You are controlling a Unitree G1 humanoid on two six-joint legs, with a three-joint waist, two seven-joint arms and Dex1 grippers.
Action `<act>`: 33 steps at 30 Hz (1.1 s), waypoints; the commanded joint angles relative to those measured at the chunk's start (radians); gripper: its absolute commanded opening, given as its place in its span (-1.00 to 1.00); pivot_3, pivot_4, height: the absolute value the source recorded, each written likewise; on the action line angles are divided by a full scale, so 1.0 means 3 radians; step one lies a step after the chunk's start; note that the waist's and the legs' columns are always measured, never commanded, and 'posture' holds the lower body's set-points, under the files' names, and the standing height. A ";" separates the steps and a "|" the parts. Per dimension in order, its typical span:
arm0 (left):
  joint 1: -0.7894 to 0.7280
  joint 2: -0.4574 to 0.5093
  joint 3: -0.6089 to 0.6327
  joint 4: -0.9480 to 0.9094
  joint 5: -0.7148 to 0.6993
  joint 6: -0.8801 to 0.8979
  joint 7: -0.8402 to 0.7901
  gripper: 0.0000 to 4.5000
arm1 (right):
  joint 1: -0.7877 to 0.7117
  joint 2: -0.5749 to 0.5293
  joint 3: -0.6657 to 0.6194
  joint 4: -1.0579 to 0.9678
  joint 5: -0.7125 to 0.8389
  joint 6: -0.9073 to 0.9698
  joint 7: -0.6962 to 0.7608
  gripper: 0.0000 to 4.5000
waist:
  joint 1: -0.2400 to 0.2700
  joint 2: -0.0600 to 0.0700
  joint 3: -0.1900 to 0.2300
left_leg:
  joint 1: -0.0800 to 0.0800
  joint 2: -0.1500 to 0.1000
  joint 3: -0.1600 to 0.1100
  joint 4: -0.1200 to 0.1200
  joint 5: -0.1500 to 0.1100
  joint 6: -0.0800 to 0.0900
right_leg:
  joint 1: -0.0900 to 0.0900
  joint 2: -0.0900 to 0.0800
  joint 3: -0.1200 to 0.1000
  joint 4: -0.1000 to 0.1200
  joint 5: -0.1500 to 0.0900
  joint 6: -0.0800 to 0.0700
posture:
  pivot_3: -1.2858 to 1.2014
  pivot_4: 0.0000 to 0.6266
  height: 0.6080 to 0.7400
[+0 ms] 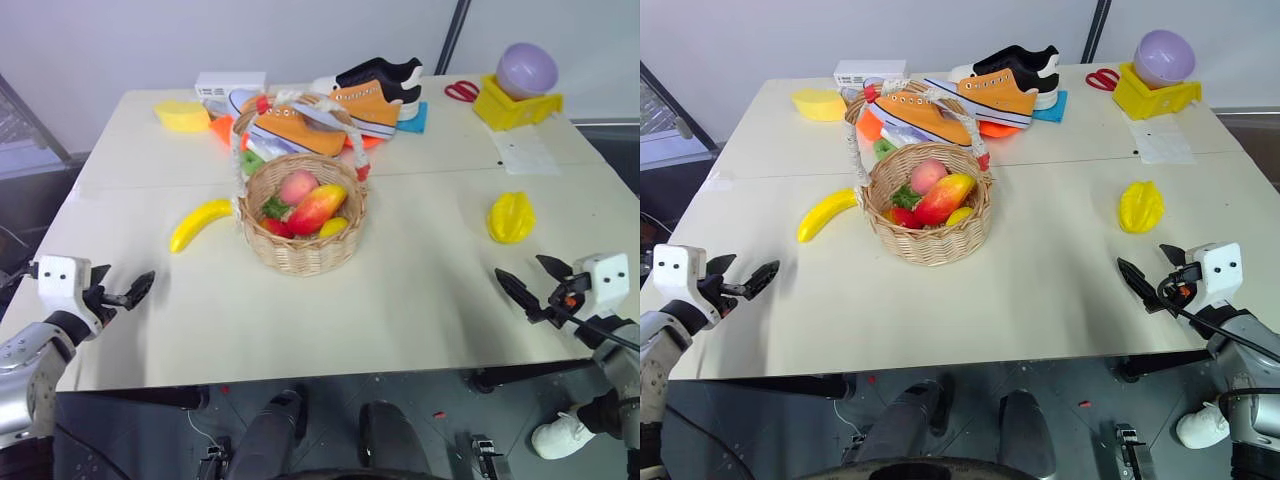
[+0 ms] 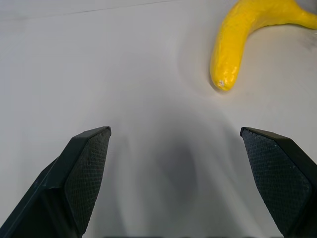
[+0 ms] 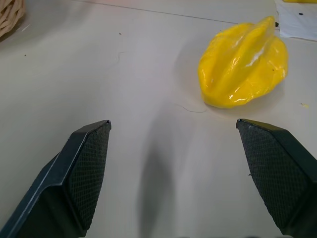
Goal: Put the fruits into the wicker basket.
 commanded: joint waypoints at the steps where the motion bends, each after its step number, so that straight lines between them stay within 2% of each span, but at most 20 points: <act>1: -0.0060 0.0026 0.0008 -0.0029 0.0013 -0.0067 0.0003 1.00 | -0.0023 -0.0014 -0.0025 -0.0185 0.0017 -0.0029 -0.0030 0.89 | 0.0001 0.0000 0.0000 | 0.0000 0.0000 0.0000 0.0000 0.0000 0.0000 | 0.0000 0.0000 0.0000 0.0000 0.0000 0.0000 | 0.03 -0.52 1.00; 9: -0.0409 0.0064 -0.0067 -0.0081 -0.0086 0.0164 0.0004 1.00 | -0.0032 -0.0127 0.0103 -0.0624 0.0266 0.0288 0.0159 0.89 | 0.0004 0.0000 0.0000 | 0.0000 0.0000 0.0000 0.0004 0.0000 0.0000 | 0.0001 0.0001 -0.0002 0.0001 0.0000 0.0000 | 0.03 -0.52 1.00; 14: -0.0789 0.0207 -0.0405 0.0036 0.0117 0.0300 -0.0013 1.00 | -0.0044 -0.0435 0.0356 -0.1467 0.0752 0.0813 0.0399 0.89 | 0.0005 -0.0001 0.0000 | -0.0002 0.0000 -0.0002 0.0006 0.0000 0.0000 | 0.0000 0.0001 -0.0003 0.0004 0.0001 0.0001 | 0.03 -0.52 1.00; 19: -0.1235 0.0238 -0.0748 0.0270 0.0300 0.0329 -0.0013 1.00 | -0.0367 -0.0572 0.0701 -0.2052 0.1172 0.1172 0.0330 0.89 | 0.0003 -0.0004 -0.0001 | -0.0003 0.0000 -0.0002 0.0010 0.0000 0.0000 | 0.0001 0.0000 -0.0005 0.0002 0.0001 0.0001 | 0.03 -0.52 1.00; 25: -0.2004 0.0188 -0.1257 0.1140 0.0718 0.0249 -0.0033 1.00 | -0.0997 -0.0400 0.1273 -0.2102 0.1033 0.1197 0.0115 0.89 | 0.0004 -0.0015 0.0004 | -0.0006 0.0000 -0.0003 0.0013 0.0000 0.0000 | -0.0001 0.0000 -0.0009 0.0001 0.0001 0.0001 | 0.03 -0.52 1.00; 33: -0.2541 0.0142 -0.1553 0.1871 0.0894 0.0345 -0.0282 1.00 | -0.1098 -0.0341 0.1446 -0.2080 0.0897 0.1081 0.0115 0.89 | -0.0002 -0.0030 0.0005 | -0.0010 -0.0005 -0.0008 0.0015 0.0001 0.0002 | 0.0000 0.0000 -0.0016 0.0001 0.0011 0.0018 | 0.03 -0.52 1.00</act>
